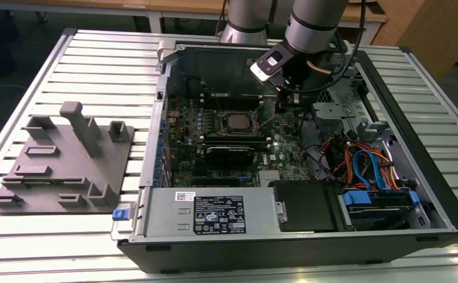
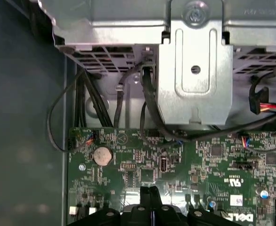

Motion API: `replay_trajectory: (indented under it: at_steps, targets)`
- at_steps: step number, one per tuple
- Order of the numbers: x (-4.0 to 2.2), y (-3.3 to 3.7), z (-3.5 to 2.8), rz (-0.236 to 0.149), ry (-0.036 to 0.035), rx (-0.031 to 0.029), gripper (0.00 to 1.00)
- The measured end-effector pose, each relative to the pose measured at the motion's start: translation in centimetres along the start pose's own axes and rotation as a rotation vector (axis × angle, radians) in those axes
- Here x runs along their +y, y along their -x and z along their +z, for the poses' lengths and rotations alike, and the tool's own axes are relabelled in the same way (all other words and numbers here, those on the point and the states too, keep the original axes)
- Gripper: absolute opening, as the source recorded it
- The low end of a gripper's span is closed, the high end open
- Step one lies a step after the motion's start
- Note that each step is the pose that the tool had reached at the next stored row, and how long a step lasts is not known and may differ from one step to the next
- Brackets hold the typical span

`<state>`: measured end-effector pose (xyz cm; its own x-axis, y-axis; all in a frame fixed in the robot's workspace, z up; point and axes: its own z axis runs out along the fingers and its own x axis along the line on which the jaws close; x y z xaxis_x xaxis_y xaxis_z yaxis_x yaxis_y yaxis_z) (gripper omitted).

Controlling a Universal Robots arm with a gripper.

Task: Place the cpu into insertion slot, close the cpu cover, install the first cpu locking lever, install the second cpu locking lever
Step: 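Close the cpu cover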

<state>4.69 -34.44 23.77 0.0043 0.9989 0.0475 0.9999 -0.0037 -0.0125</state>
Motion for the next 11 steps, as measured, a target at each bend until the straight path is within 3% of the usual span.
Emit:
replay_trajectory:
  at_steps: [11]
  targets:
    - [-0.91,0.00,0.01,0.000,0.0000,0.0001,0.11]
